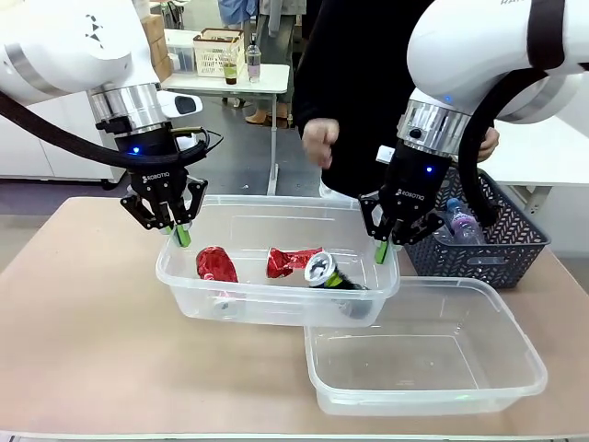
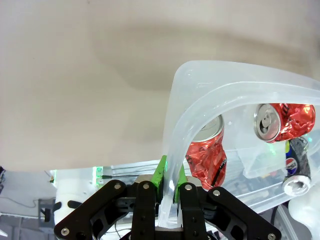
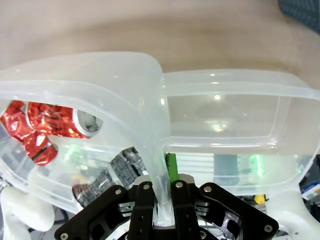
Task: Sort the waste into each basket.
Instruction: Offer the picked Organizing box to the human.
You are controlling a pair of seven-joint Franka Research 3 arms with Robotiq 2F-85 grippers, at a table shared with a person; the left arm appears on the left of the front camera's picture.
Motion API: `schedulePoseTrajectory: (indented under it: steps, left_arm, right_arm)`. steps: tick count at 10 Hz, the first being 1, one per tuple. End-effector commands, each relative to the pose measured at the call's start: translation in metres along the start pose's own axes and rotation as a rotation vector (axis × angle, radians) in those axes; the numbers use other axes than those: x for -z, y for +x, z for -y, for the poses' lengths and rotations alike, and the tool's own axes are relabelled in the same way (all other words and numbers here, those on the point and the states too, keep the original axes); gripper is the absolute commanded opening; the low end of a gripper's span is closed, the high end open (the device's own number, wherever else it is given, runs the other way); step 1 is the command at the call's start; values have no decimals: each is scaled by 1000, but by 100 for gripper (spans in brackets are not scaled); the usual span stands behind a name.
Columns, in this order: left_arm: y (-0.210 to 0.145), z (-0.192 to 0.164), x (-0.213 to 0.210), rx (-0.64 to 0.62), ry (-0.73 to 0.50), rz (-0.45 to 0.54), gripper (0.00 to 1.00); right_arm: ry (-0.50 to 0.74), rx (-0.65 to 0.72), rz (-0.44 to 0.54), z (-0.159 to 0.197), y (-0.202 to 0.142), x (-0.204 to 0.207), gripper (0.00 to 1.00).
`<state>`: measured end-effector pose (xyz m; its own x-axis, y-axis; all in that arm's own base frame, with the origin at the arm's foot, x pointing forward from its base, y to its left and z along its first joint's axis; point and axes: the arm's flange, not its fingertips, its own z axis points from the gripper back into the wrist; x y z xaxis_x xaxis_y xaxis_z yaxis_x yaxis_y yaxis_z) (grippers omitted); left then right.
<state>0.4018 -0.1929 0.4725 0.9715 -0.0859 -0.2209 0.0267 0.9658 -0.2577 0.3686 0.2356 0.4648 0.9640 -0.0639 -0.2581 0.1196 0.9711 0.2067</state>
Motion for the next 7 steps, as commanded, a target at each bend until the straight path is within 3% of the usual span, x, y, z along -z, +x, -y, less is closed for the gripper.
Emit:
schedulePoseTrajectory:
  steps: [1, 7]
  left_arm:
    - [0, 0, -4, -3, -5, -5, 7]
    - [0, 0, -4, -3, -5, -5, 7]
  right_arm:
    - [5, -4, 0, 2, -1, -3, 5]
    - [5, -4, 0, 2, -1, -3, 5]
